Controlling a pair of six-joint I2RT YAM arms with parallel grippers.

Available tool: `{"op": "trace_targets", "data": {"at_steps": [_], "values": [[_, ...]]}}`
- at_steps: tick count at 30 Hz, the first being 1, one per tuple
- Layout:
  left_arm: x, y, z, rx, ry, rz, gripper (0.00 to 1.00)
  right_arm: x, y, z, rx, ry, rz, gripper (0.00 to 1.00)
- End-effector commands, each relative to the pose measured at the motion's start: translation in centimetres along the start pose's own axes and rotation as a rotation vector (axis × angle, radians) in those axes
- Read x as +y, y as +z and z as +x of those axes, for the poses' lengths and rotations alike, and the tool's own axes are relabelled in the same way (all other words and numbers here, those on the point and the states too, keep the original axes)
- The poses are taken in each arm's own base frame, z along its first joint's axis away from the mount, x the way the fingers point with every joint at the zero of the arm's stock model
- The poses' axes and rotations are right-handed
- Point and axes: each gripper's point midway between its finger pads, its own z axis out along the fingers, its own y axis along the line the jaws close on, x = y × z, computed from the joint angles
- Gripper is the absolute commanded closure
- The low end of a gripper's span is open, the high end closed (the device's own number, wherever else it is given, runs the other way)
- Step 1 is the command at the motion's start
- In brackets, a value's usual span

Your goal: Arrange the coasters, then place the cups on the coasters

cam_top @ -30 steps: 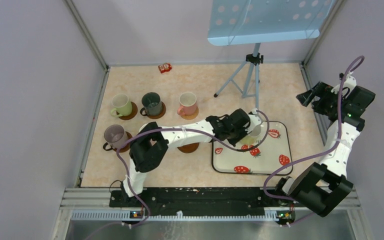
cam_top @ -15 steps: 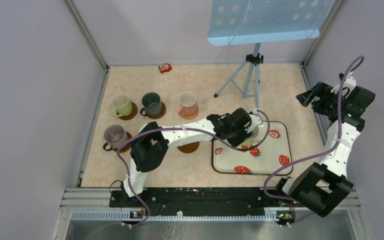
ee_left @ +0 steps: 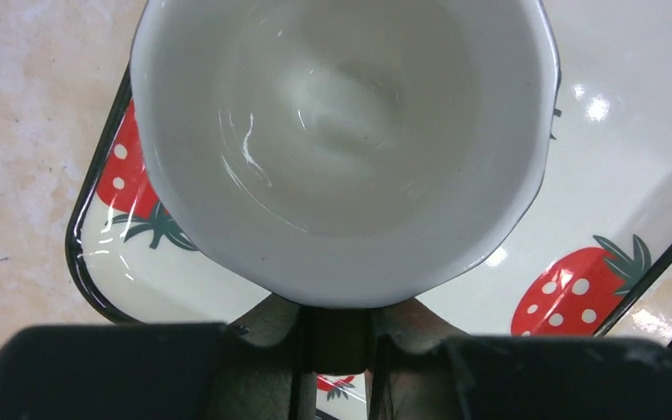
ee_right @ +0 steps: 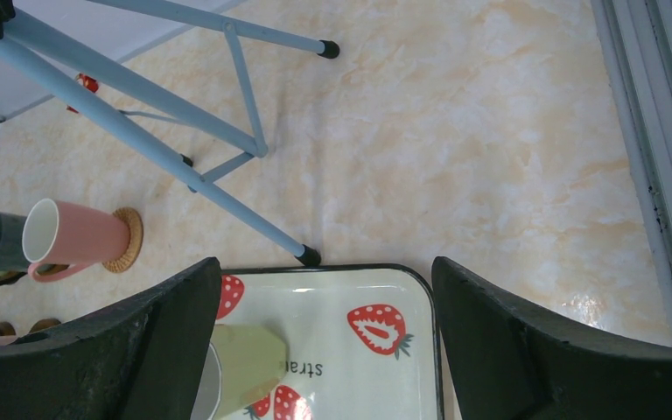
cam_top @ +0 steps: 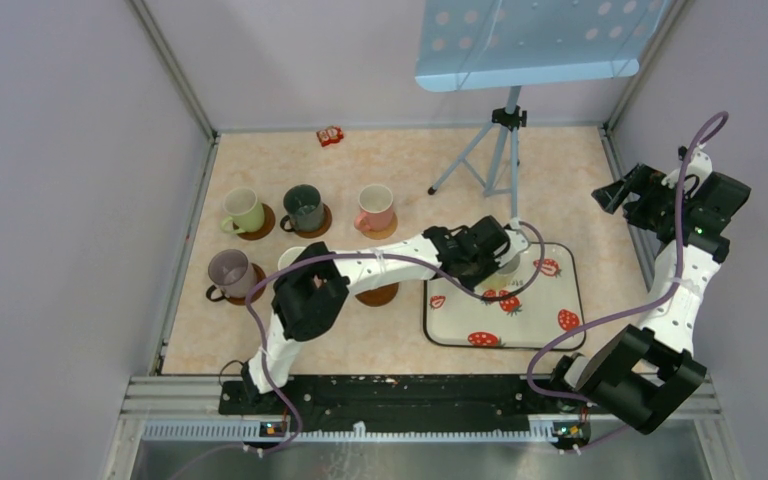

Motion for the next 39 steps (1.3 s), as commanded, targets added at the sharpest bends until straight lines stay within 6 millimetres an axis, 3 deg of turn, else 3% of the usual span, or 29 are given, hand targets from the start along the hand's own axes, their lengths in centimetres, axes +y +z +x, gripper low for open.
{"op": "trace_targets", "data": {"at_steps": [1,8,15,20,22,28,39], "values": [[1.3,-1.8,-1.8,-0.038,-0.031,-0.075,0.93,0.5,-0.6,-1.1,-0.040,-0.048,-0.008,0.12],[2.5,-5.9,-1.8,-0.112,-0.107,-0.143,0.99,0.5,-0.7,-1.0,-0.040,-0.048,-0.010,0.12],[5.5,-11.8,-1.7,-0.260,-0.182,-0.233,1.00,0.7,-0.8,-0.9,-0.046,-0.055,-0.017,0.12],[8.2,-16.7,0.9,-0.334,-0.240,-0.281,1.00,0.8,-0.6,-0.6,-0.041,-0.052,-0.030,0.12],[9.8,-17.7,3.4,-0.302,-0.292,-0.299,1.00,1.0,-0.6,-0.6,-0.044,-0.053,-0.045,0.12],[12.1,-18.6,9.3,-0.252,-0.373,-0.335,1.00,1.2,-0.4,-0.2,-0.040,-0.050,-0.072,0.12],[12.8,-17.7,13.4,-0.232,-0.498,-0.365,1.00,1.2,-0.1,0.1,-0.034,-0.045,-0.086,0.12]]}}
